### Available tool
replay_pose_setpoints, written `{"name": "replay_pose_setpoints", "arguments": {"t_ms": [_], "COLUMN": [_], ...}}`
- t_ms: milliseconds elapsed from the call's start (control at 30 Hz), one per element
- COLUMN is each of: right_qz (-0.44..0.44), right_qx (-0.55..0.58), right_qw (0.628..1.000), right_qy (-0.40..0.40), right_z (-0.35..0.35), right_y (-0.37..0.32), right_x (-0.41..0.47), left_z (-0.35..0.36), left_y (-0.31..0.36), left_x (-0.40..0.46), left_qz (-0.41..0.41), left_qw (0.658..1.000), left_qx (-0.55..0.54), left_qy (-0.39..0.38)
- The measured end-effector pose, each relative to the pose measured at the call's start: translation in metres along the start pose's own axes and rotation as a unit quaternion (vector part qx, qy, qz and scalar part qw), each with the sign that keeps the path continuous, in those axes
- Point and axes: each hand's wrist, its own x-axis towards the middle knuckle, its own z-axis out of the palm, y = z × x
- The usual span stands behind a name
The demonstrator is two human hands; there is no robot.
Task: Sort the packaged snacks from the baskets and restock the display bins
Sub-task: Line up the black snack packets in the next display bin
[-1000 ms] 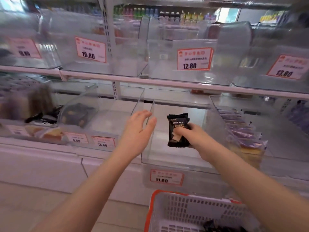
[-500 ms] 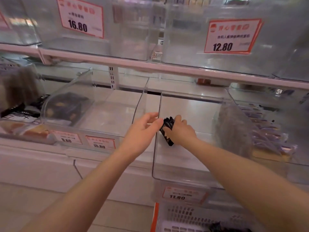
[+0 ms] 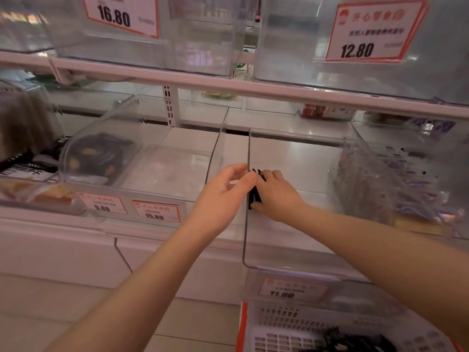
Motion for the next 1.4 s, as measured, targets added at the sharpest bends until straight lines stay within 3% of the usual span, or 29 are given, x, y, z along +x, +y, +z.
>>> {"name": "replay_pose_setpoints", "arguments": {"t_ms": [133,333,467,567,667,767,900,1067,1267,1400], "right_qz": [0.041,0.015,-0.038,-0.077,-0.086,-0.040,0.057,0.162,0.223,0.235], "right_qx": [0.032,0.082,0.150,0.209,0.281,0.301,0.225,0.214,0.172,0.076], "right_qw": [0.999,0.994,0.988,0.973,0.951,0.951,0.968,0.928,0.895,0.915], "right_qy": [-0.006,-0.067,-0.009,0.062,0.101,0.060,-0.097,-0.258,-0.345,-0.318], "right_z": [-0.002,-0.034,-0.077,-0.099,-0.099,-0.058,0.030,0.121,0.188,0.221], "right_y": [0.000,0.001,0.009,0.021,0.032,0.047,0.082,0.129,0.166,0.175], "right_x": [0.009,-0.015,-0.075,-0.147,-0.222,-0.269,-0.305,-0.358,-0.410,-0.429], "left_z": [-0.003,-0.010,-0.009,0.008,0.039,0.080,0.136,0.189,0.237,0.263], "left_y": [0.003,0.019,0.044,0.060,0.058,0.037,-0.019,-0.100,-0.167,-0.207], "left_x": [-0.002,-0.025,-0.057,-0.086,-0.112,-0.132,-0.150,-0.172,-0.190,-0.200], "left_qz": [0.009,0.067,0.196,0.264,0.282,0.254,0.167,0.052,-0.042,-0.113], "left_qw": [0.999,0.993,0.948,0.919,0.889,0.871,0.831,0.745,0.728,0.729], "left_qx": [0.033,0.099,0.247,0.291,0.348,0.388,0.464,0.553,0.518,0.470], "left_qy": [-0.013,0.006,0.044,-0.016,-0.097,-0.164,-0.258,-0.368,-0.447,-0.484]}}
